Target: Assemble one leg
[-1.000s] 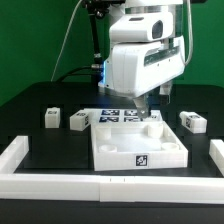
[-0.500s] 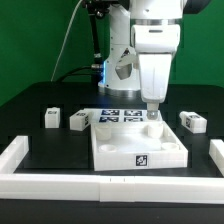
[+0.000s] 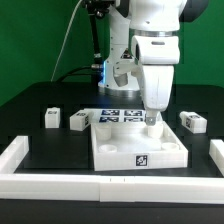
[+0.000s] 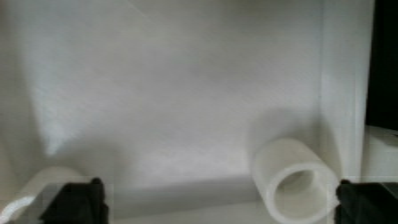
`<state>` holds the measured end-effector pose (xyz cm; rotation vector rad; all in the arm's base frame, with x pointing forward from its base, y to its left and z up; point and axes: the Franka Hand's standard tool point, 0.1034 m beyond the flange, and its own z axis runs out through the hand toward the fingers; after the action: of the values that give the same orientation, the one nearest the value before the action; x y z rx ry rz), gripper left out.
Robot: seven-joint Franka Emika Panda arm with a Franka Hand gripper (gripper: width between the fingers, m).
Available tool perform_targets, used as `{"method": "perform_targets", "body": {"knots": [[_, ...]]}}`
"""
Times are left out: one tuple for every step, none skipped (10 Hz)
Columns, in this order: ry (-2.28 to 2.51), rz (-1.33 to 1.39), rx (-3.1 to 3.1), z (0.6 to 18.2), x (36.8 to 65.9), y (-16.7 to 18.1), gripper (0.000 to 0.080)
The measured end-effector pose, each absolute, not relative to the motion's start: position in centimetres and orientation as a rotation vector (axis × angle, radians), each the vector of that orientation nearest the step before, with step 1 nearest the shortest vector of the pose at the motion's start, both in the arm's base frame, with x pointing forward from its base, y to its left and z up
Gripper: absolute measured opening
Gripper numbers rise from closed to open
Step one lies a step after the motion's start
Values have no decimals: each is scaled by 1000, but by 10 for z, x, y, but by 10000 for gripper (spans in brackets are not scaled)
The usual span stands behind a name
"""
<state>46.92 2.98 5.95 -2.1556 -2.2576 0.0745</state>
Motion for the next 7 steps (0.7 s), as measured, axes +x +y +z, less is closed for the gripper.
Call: {"method": "perform_targets", "body": {"knots": [[-2286, 76, -2120, 58, 468, 26, 650], [-2323, 64, -2075, 50, 457, 18, 650], [-2352, 58, -2026, 40, 439, 10, 650], [-2350, 59, -2014, 31, 429, 6, 650], [-2350, 58, -1992, 20, 419, 3, 650], [-2336, 72, -1979, 12, 412, 0, 650], [-2323, 77, -1982, 7, 409, -4, 650]]}}
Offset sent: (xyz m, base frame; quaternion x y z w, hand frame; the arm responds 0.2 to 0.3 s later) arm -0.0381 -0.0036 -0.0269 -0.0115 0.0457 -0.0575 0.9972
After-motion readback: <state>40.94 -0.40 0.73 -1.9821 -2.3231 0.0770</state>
